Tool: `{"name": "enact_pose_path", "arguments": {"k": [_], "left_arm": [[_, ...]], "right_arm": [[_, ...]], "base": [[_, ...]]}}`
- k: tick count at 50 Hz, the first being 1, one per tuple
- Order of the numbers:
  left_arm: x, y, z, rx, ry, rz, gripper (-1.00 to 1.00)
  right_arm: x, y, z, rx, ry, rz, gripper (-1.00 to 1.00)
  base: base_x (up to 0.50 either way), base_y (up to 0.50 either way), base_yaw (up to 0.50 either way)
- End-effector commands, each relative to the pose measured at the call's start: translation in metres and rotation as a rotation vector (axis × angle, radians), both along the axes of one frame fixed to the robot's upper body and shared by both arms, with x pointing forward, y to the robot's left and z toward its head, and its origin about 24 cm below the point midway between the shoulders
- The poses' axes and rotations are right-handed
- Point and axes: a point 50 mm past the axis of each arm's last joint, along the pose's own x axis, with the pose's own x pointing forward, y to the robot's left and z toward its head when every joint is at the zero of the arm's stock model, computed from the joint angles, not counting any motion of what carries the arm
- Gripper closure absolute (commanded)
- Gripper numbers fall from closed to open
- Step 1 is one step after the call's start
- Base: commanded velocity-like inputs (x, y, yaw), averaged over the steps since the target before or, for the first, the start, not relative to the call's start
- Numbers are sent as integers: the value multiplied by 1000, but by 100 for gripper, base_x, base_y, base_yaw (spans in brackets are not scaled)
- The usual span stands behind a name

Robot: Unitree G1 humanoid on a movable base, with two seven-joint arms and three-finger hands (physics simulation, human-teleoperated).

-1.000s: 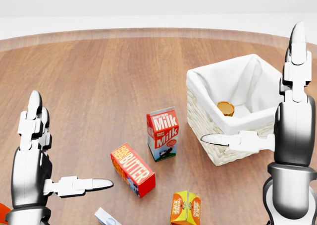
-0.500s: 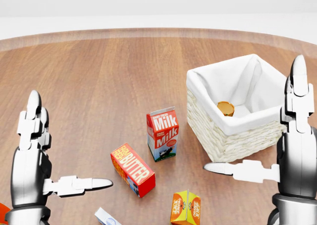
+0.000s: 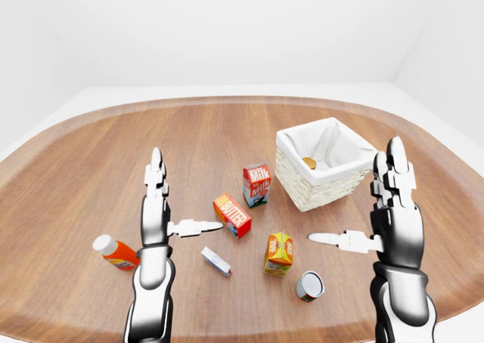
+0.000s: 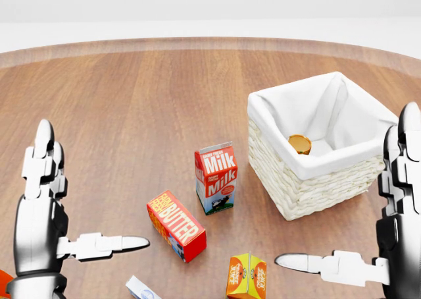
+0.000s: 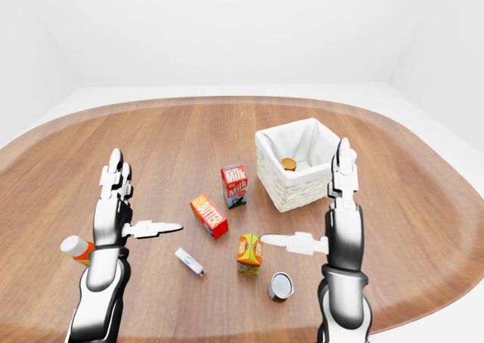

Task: Pick up the alphabet soup and the tomato sauce, and put them in the basket.

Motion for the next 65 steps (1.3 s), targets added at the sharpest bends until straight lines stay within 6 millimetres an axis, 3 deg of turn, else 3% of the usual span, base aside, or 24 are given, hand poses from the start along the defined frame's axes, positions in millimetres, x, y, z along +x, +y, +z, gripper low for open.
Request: {"name": "enact_pose_path", "arguments": {"k": [1,65], "left_arm": [[-1,0,0,1,0,0,-100],[-1,0,2,1,-7,0,-100]], "right_arm": [[-15,0,-1,32,23,21,-100],[-54,4,-68,139,406,36,-100]], "base": [[0,0,0],[0,0,0]]}}
